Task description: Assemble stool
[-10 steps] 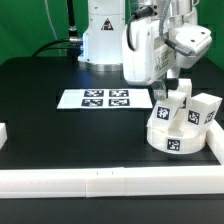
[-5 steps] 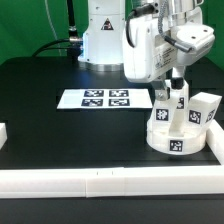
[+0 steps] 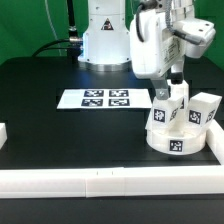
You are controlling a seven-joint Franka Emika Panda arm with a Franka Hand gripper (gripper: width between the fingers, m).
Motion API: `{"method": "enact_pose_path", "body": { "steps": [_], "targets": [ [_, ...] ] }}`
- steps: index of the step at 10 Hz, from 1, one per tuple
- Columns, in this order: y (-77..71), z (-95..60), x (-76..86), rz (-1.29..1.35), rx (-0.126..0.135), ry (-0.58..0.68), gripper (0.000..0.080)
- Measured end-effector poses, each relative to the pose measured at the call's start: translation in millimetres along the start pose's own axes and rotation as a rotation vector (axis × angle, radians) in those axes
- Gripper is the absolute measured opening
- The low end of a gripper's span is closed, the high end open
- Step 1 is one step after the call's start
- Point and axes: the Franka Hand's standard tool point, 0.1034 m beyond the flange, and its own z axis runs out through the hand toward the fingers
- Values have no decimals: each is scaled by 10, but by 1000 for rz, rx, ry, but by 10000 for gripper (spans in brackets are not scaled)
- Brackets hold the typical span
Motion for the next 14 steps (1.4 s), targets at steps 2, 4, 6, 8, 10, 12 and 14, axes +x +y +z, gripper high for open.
{"method": "enact_pose_path", "body": {
  "steps": [2,4,6,8,10,12,14],
  "targets": [
    [4,4,2,-211,-10,6,649],
    [-64,-17,-31,-613,-53,25,649],
    [-77,-14,-15,-820,-56,23,649],
    [-78,-14,-12,-933,-58,20,649],
    [-77,-13,-12,-1123,-63,19,649],
    [-66,-12,-24,-1447,-82,20,649],
    [-24,0,-58,-1627,-104,6,649]
  ]
}}
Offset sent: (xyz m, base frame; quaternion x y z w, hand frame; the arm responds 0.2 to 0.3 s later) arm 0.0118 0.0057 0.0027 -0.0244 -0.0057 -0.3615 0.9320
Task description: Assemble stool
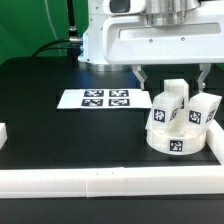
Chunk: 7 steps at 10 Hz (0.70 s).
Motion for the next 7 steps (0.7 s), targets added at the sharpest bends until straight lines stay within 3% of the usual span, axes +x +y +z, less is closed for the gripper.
{"method": "enact_pose_path", "body": {
  "steps": [7],
  "targets": [
    [84,10,4,-461,-29,-16,649]
  ]
}}
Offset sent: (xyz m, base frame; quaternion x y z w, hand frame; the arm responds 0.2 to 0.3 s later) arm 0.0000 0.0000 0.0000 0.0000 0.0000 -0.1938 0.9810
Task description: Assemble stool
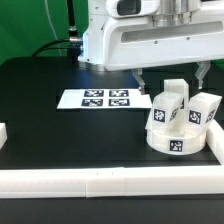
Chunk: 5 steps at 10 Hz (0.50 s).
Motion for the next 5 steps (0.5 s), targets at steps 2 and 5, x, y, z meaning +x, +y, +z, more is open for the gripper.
{"method": "enact_pose_path", "body": {
  "steps": [2,5],
  "targets": [
    [11,26,-24,-194,-26,-14,649],
    [42,36,-36,-406,-38,-27,649]
  ]
}}
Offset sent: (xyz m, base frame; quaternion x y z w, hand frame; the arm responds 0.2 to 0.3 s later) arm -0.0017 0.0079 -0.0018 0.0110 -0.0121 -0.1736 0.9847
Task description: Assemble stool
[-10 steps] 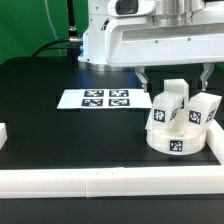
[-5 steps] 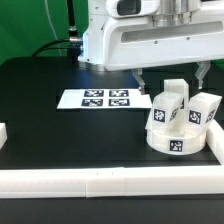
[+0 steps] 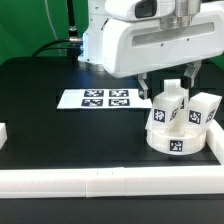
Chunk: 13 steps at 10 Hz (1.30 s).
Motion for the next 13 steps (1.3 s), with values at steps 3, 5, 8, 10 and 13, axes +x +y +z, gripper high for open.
{"method": "enact_pose_path", "body": {
  "steps": [3,5,8,10,13],
  "targets": [
    [46,75,-54,-208,-7,-21,649],
    [53,115,-68,-215,-8,-26,649],
    [66,116,-74,-170,-9,-25,464],
    [68,114,-73,-64,-10,-24,334],
    [74,116,-72,229,-15,-16,334]
  ]
}}
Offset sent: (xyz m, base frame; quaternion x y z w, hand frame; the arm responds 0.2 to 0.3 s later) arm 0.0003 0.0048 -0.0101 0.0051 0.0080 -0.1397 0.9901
